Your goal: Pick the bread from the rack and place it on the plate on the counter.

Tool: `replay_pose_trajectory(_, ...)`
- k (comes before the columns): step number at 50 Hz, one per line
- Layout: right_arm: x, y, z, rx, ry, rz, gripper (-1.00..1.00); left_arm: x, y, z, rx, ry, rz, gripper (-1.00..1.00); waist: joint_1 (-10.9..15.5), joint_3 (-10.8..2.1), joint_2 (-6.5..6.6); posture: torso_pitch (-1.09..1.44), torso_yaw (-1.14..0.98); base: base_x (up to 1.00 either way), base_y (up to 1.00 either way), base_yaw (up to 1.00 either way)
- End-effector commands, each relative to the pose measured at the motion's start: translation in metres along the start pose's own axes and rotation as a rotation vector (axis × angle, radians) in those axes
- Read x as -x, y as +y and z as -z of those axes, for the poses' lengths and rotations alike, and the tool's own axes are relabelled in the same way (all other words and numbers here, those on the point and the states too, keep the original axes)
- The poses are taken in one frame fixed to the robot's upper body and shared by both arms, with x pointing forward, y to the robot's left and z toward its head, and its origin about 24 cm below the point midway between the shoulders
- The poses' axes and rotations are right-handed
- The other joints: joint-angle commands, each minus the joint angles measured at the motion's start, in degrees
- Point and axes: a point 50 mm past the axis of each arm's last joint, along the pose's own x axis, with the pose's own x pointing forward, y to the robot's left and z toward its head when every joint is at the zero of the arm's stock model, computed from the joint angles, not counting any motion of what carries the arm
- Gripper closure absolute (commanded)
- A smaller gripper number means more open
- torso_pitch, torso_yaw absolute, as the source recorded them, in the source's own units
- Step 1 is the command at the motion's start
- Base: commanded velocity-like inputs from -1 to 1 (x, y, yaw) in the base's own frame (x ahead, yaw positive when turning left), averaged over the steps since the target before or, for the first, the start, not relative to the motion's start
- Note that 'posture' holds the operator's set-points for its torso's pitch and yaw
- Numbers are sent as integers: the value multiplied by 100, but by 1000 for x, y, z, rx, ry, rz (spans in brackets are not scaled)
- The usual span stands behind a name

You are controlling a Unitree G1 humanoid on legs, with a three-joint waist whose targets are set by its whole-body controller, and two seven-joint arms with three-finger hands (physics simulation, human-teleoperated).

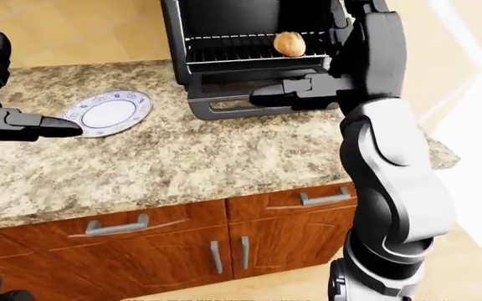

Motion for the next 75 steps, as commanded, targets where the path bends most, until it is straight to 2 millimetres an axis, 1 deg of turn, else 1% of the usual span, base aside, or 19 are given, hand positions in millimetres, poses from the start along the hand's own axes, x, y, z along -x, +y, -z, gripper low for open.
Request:
replay_pose_trajectory(1,-2,0,-11,-2,-58,7,-100,0,3,-9,-10,-47,-13,-100,-3,-80,42,0,0,0,0,0)
replay_pose_trajectory(8,0,0,-14,11,-67,7,-100,-3,1,-9,-12,-50,-11,-100,59,-32,-115,0,0,0,0,0)
replay_pose_trajectory(13,2,-1,-16,11,-74,3,-100,0,2,-9,-15,-50,-11,-100,118,-57,-390,0,0,0,0,0)
replay_pose_trajectory(17,1,1,-15,11,-78,-5,-100,1,2,-9,-15,-50,-11,-100,86,-291,-216,0,0,7,7,0)
replay_pose_trajectory(19,1,1,-15,8,-79,-4,-100,2,2,-8,-15,-50,-10,-100,79,-40,-404,0,0,21,20,0)
replay_pose_trajectory(22,1,0,-14,-3,-79,-1,-100,2,2,-8,-17,-48,-10,-100,13,-122,-414,0,0,20,20,0)
replay_pose_trajectory(28,2,0,-13,-1,-77,1,-100,0,1,-9,-20,-49,-10,-100,-95,-30,-81,0,0,11,9,0)
replay_pose_trajectory(30,2,0,-13,-2,-75,-1,-100,0,2,-10,-20,-50,-10,-100,-146,-164,289,0,0,0,0,0)
replay_pose_trajectory(31,1,0,-13,-3,-77,0,-100,-1,2,-10,-21,-50,-10,-100,-107,-55,21,0,0,0,0,0)
replay_pose_trajectory(36,0,0,-14,14,-76,-3,-100,-1,2,-9,-26,-47,-12,-100,5,-55,-306,0,0,0,0,0)
replay_pose_trajectory(42,1,0,-15,19,-84,1,-100,-1,2,-10,-26,-49,-12,-100,54,-135,-242,0,0,0,0,0)
replay_pose_trajectory(43,1,-1,-15,25,-85,4,-100,-1,2,-9,-27,-49,-13,-100,65,-261,-196,0,0,0,0,11)
replay_pose_trajectory(57,3,-2,-14,25,-81,8,-100,1,2,-7,-25,-43,-14,-100,73,-170,-283,0,0,0,0,21)
replay_pose_trajectory(61,4,-2,-13,26,-78,8,-100,2,3,-8,-27,-44,-16,-100,40,-116,-82,0,0,0,0,26)
replay_pose_trajectory(63,4,-2,-13,27,-79,7,-100,2,3,-8,-27,-46,-15,-100,6,-173,168,0,0,0,0,26)
replay_pose_trajectory(66,4,-2,-14,20,-79,7,-100,2,4,-9,-28,-46,-15,-100,61,-163,191,0,0,0,0,32)
replay_pose_trajectory(69,4,-3,-16,29,-84,10,-100,1,4,-9,-29,-46,-16,-100,98,-186,33,0,0,0,0,52)
replay_pose_trajectory(73,3,-4,-18,15,-86,16,-100,-1,3,-10,-29,-48,-16,-100,139,-21,-207,0,0,0,0,0)
replay_pose_trajectory(75,3,-4,-17,24,-78,21,-100,-2,4,-11,-29,-48,-16,-100,185,-40,-466,0,0,0,0,0)
